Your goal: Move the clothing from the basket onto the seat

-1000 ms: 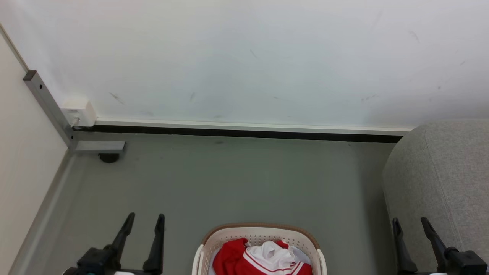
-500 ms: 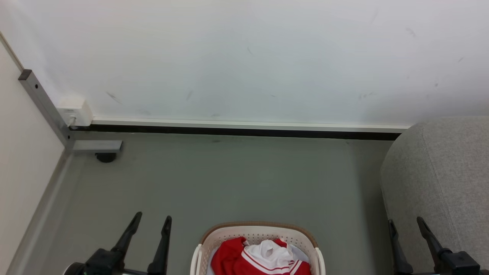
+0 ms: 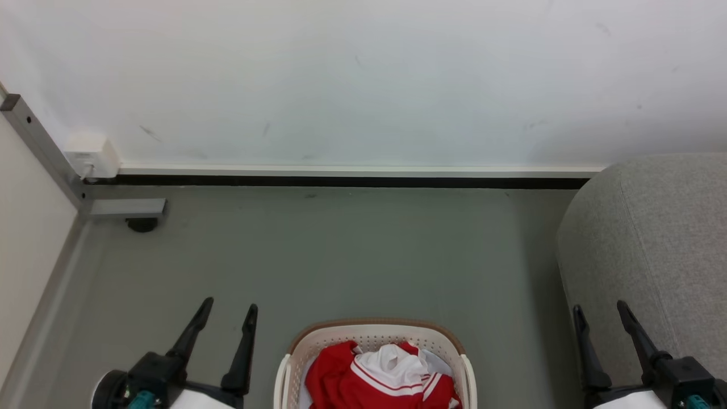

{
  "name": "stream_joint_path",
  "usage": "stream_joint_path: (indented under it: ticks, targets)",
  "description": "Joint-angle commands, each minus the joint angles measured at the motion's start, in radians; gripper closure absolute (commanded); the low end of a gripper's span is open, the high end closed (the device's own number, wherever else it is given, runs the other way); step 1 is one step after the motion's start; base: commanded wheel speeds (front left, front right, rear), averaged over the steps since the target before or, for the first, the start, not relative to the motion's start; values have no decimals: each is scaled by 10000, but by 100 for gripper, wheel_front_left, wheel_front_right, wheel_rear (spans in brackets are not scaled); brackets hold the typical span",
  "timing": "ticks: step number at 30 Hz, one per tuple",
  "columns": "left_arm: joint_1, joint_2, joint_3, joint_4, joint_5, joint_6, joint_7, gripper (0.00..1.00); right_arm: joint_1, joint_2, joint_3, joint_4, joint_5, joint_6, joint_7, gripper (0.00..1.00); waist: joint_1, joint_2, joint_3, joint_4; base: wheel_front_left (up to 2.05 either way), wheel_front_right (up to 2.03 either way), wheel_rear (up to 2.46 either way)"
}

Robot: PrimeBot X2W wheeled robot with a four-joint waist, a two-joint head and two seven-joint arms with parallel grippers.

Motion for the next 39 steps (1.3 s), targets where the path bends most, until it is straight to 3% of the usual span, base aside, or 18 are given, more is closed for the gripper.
stream_joint_path:
  ticks: [1, 8, 21, 30, 34, 39]
  targets:
    - [-273, 152, -103, 25, -61, 19, -7, 0, -171, -55, 54, -129, 160, -21, -15, 0, -1, -1, 226, -152, 0, 0, 0]
    - [-1343, 347, -870, 679, 11, 19, -7, 0, -642, -54, 295, -611, 232, -21, -15, 0, -1, -1, 960, -665, 0, 0, 0]
    - [-4318, 125, -2486, 4212, 586, 18, 164, 0, -1513, -46, 767, -1669, 304, -21, -15, 0, -1, -1, 3129, -1657, 0, 0, 0]
    - [-6058, -79, -2949, 6374, 871, 87, 710, 0, -2305, -46, 964, -2430, 268, -21, -14, 0, -1, -1, 4995, -1902, 0, 0, 0]
    - [-6820, -49, -2950, 7500, 970, 416, 1043, 0, -2850, -43, 1226, -2835, 427, -21, -14, 0, -1, -1, 5962, -2157, 0, 0, 0]
    - [-7363, -34, -3127, 8470, 1076, 457, 1268, 0, -3215, -45, 1387, -3189, 574, -21, -14, 0, -1, -1, 6637, -2305, 0, 0, 0]
